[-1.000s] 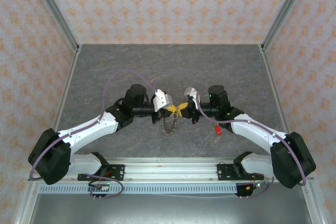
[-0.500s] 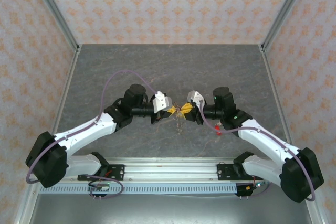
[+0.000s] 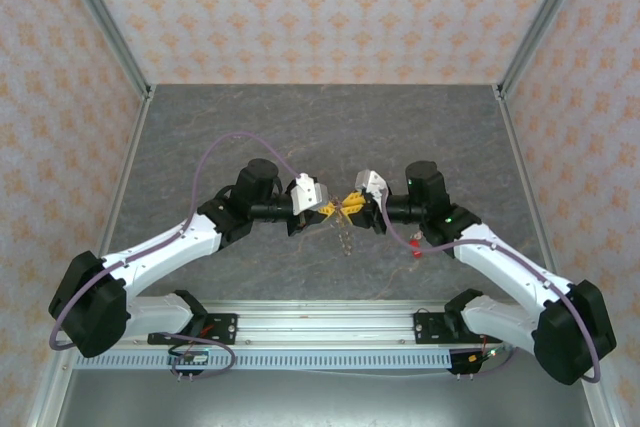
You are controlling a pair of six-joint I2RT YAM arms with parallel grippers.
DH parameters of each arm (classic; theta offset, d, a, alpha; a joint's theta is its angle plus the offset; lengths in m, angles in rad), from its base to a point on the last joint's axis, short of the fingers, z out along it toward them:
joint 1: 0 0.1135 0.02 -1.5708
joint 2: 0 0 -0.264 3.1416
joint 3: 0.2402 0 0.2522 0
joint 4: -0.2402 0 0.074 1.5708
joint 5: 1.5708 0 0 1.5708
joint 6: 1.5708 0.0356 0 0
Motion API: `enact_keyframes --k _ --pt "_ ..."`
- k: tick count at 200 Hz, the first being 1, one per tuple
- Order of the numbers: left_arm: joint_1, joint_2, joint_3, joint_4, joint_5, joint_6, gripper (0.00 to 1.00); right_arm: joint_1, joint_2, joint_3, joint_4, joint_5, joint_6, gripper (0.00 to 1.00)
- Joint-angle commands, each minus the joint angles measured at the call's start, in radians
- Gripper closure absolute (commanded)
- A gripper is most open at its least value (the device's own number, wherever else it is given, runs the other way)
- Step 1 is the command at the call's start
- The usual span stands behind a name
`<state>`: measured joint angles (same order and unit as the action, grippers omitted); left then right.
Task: Put the keys on the keyring
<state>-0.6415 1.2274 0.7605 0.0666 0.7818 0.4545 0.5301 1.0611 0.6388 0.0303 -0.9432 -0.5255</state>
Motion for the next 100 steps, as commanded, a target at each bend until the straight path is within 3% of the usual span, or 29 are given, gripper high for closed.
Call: enact_keyframes --k 1,38,100 --pt "-0.008 -0.004 0.047 0.000 0.030 0.022 1.00 0.010 0.013 0.039 0.034 -0.039 -0.016 0.80" --pt "-0.010 0.004 0.068 -0.056 -0.006 0.036 1.00 0.018 0.026 0.038 0.036 -0.014 -0.015 0.80" --pt "0.009 -0.021 0.126 -0.377 -0.150 0.175 1.00 0.018 -0.038 -0.021 0.099 0.293 0.102 0.78"
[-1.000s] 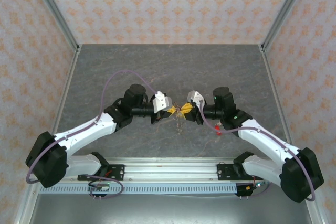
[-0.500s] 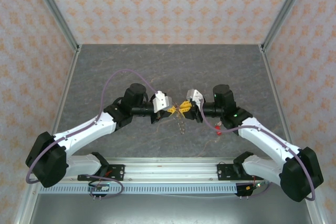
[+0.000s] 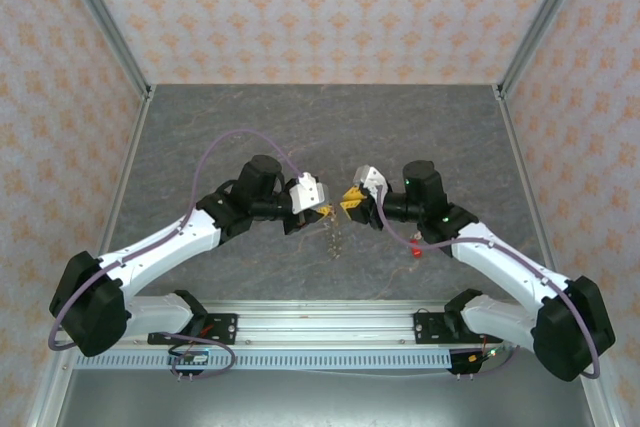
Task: Put the keys on the keyring
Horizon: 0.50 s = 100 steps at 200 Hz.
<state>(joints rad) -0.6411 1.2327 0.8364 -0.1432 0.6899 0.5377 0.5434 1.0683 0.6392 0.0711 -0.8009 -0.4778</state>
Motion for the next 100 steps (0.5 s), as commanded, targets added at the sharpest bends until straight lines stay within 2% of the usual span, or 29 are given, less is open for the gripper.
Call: enact_keyframes --k 1,29,49,100 --pt "0.009 -0.027 0.051 -0.174 -0.059 0.095 1.00 0.004 -0.047 -0.022 0.059 0.155 0.057 0.78" --pt "0.039 -0.035 0.111 -0.377 -0.077 0.202 1.00 0.005 -0.084 -0.053 0.070 0.247 0.112 0.78" --pt "0.044 -0.012 0.148 -0.464 -0.091 0.254 1.00 0.004 -0.102 -0.081 0.091 0.280 0.144 0.78" --pt "0.014 0.134 0.216 -0.478 -0.061 0.264 1.00 0.003 -0.121 -0.109 0.097 0.357 0.234 0.78"
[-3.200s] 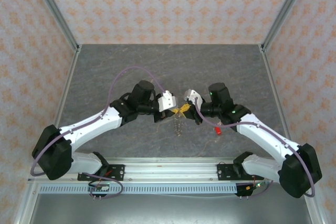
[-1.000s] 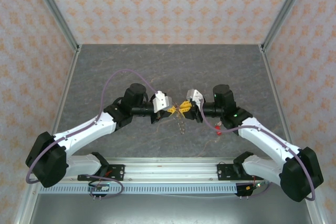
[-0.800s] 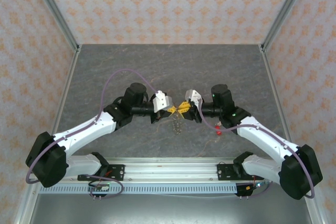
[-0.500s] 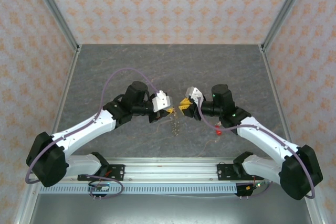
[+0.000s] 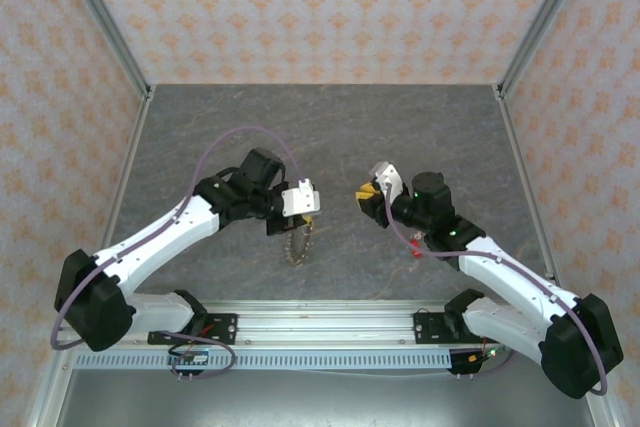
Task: Put the keys on the keyring
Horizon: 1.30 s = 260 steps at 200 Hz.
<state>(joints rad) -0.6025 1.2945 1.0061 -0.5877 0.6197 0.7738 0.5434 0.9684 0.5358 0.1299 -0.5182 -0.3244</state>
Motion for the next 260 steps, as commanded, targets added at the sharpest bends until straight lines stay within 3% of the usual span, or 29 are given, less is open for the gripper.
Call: enact_keyframes --k 1,51,100,167,204,209,221,260 --pt "-0.027 0.075 0.047 -0.032 0.008 0.028 1.00 0.003 -0.022 -0.005 0.036 0.078 0.084 0.78" --pt "-0.122 0.264 0.118 0.043 -0.027 -0.027 1.00 -0.001 -0.050 -0.009 -0.027 0.163 0.214 0.77" --pt "-0.174 0.379 0.177 0.078 -0.024 -0.077 1.00 -0.016 -0.046 -0.001 -0.156 0.323 0.447 0.79" --pt "-0.229 0.469 0.185 0.164 -0.050 -0.189 0.93 -0.019 -0.013 -0.044 -0.199 0.351 0.626 0.75" --pt "-0.234 0.457 0.170 0.201 -0.043 -0.228 0.86 -0.019 0.023 -0.036 -0.234 0.320 0.619 0.70" --pt "-0.233 0.448 0.158 0.213 -0.040 -0.231 0.79 -0.019 0.028 -0.033 -0.239 0.322 0.619 0.70" --pt "-0.233 0.412 0.121 0.253 -0.024 -0.240 0.73 -0.019 0.032 -0.031 -0.248 0.329 0.613 0.69" --pt "-0.231 0.186 -0.058 0.504 -0.055 -0.396 0.73 -0.022 0.042 0.003 -0.279 0.263 0.541 0.67"
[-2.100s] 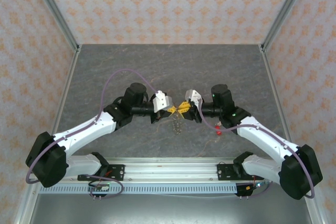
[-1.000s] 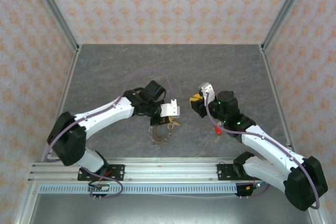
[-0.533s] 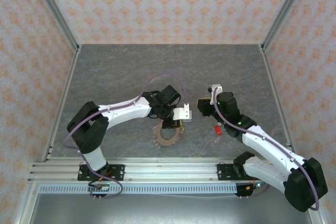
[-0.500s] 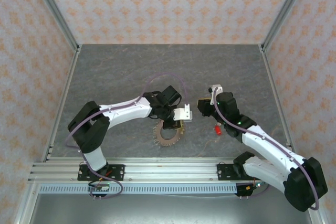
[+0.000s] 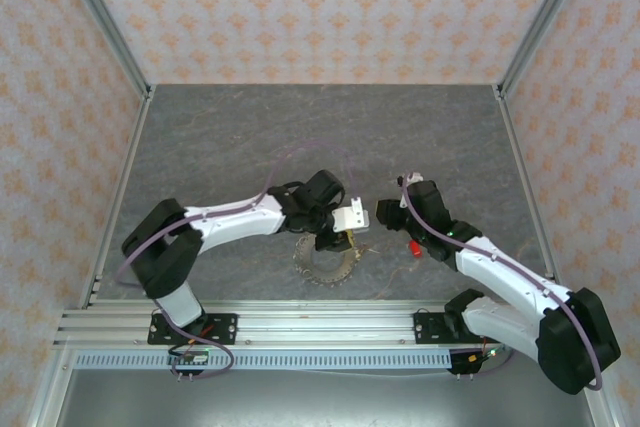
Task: Put the keys on the keyring
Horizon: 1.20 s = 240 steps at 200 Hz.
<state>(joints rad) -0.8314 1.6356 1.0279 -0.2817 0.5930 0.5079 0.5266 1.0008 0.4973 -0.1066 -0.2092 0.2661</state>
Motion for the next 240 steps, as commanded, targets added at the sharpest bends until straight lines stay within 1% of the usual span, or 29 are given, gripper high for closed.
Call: enact_keyframes --k 1,11,30,39,55,59,67,77,84,92,100,106,112,123,135,163,177,182,200,226,240 --pt "-0.001 -0.163 -0.083 0.201 -0.030 -0.136 0.73 -0.006 0.011 0.043 -0.044 -0.050 -0.051 0.67" --pt "0.002 -0.226 -0.116 0.250 -0.066 -0.192 0.73 -0.007 0.034 0.065 -0.066 -0.078 -0.063 0.66" --pt "0.004 -0.351 -0.196 0.354 -0.176 -0.332 0.73 -0.007 0.083 0.107 -0.104 -0.121 -0.035 0.66" --pt "0.005 -0.406 -0.236 0.403 -0.257 -0.413 0.71 -0.007 0.098 0.112 -0.102 -0.146 -0.010 0.66" --pt "0.003 -0.493 -0.292 0.439 -0.438 -0.568 0.63 -0.007 0.101 0.088 -0.061 -0.159 0.050 0.66" --pt "0.004 -0.513 -0.303 0.441 -0.485 -0.611 0.60 -0.007 0.098 0.078 -0.048 -0.161 0.065 0.67" --pt "0.004 -0.546 -0.323 0.433 -0.580 -0.709 0.50 -0.006 0.090 0.053 -0.017 -0.186 0.080 0.68" --pt "0.004 -0.577 -0.333 0.383 -0.724 -0.870 0.31 -0.007 0.088 0.030 0.000 -0.242 0.078 0.68" --pt "0.004 -0.592 -0.327 0.294 -0.852 -1.015 0.20 -0.007 0.095 0.025 0.004 -0.276 0.084 0.68" --pt "0.004 -0.606 -0.307 0.160 -0.962 -1.184 0.13 -0.007 0.110 0.022 0.018 -0.311 0.109 0.68" --pt "0.003 -0.619 -0.284 0.025 -1.032 -1.292 0.01 -0.007 0.131 0.033 0.019 -0.346 0.121 0.68" --pt "0.004 -0.625 -0.272 -0.058 -1.062 -1.353 0.00 -0.007 0.147 0.047 0.006 -0.358 0.123 0.68" --pt "0.004 -0.633 -0.271 -0.111 -1.065 -1.377 0.00 -0.006 0.163 0.064 -0.015 -0.358 0.122 0.68" --pt "0.004 -0.654 -0.286 -0.143 -1.051 -1.401 0.00 -0.007 0.190 0.090 -0.047 -0.361 0.113 0.67" --pt "0.004 -0.684 -0.306 -0.177 -1.045 -1.455 0.00 -0.007 0.230 0.102 -0.060 -0.358 0.118 0.67" --pt "0.004 -0.760 -0.377 -0.181 -0.990 -1.462 0.00 -0.005 0.281 0.095 -0.035 -0.372 0.153 0.67" --pt "0.003 -0.788 -0.407 -0.228 -0.995 -1.562 0.00 -0.002 0.309 0.100 -0.024 -0.411 0.135 0.65" --pt "0.005 -0.793 -0.417 -0.234 -0.987 -1.574 0.00 -0.001 0.322 0.107 -0.026 -0.425 0.124 0.65" --pt "0.004 -0.792 -0.455 -0.169 -0.882 -1.513 0.00 0.010 0.364 0.143 -0.065 -0.428 0.082 0.64" --pt "0.001 -0.751 -0.489 -0.137 -0.738 -1.507 0.00 0.037 0.401 0.162 -0.085 -0.434 0.052 0.61" --pt "-0.006 -0.722 -0.522 -0.091 -0.691 -1.514 0.00 0.053 0.406 0.166 -0.106 -0.390 0.039 0.61"
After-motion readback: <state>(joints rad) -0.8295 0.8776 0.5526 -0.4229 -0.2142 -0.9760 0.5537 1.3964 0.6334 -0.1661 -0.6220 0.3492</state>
